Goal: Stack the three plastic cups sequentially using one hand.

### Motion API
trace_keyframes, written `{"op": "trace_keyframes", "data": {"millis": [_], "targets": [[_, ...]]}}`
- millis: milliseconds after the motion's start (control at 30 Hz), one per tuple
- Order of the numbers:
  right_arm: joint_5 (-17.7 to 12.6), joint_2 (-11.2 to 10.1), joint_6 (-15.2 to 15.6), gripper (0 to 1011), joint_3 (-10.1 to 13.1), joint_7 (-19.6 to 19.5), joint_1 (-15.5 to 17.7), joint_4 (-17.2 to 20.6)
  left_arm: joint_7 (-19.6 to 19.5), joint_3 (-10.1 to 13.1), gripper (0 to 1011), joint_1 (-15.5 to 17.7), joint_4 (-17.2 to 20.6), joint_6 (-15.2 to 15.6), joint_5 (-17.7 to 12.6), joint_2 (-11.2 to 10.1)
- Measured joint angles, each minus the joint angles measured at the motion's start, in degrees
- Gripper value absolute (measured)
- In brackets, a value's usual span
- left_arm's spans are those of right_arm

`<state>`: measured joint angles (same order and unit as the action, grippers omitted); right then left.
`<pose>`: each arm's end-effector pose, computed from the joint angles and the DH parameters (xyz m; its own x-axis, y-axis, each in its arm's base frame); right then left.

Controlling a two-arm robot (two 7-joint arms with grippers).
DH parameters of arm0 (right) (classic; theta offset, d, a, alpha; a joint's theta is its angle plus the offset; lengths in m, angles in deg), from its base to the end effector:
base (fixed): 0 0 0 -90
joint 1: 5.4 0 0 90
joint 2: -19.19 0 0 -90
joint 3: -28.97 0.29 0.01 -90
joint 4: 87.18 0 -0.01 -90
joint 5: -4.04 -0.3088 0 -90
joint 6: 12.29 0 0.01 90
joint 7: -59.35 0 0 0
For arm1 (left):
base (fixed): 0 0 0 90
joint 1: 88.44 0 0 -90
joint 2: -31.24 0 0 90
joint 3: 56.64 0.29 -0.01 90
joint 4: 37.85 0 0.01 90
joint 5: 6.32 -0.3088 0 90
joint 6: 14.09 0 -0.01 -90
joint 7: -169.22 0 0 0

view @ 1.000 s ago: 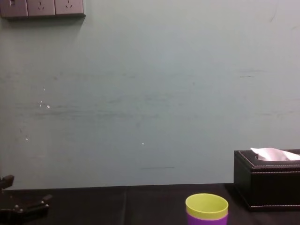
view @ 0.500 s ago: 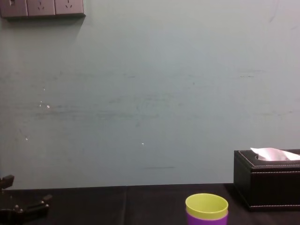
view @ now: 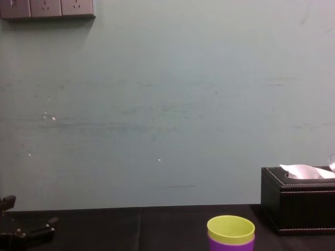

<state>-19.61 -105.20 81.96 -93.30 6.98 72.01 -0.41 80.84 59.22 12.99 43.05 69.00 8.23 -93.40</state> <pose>0.3491 -0.0354 -0.2928 0.8892 -0.4565 0.0309 0.4428 0.8415 -0.3095 0.3581 0.0827 -0.3023 0.2923 0.8803 0.3736 -0.9553 0.2873 0.0702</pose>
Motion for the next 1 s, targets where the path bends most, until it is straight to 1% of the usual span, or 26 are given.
{"op": "trace_keyframes", "data": {"millis": [567,633,900,1000], "targets": [[1.2,2.5,0.9,1003,-1.4,-1.2,-2.0,-1.6,0.0,0.0,1011,0.0,0.0,0.0,0.0,0.0],[1.4,3.0,1.1,1003,-1.6,-1.5,-2.4,-1.9,0.0,0.0,1011,0.0,0.0,0.0,0.0,0.0],[1.6,4.0,1.5,1003,-1.9,-1.9,-3.0,-2.5,0.0,0.0,1012,0.0,0.0,0.0,0.0,0.0],[1.6,4.0,1.5,1003,-1.9,-1.9,-3.0,-2.5,0.0,0.0,1011,0.0,0.0,0.0,0.0,0.0]]}}
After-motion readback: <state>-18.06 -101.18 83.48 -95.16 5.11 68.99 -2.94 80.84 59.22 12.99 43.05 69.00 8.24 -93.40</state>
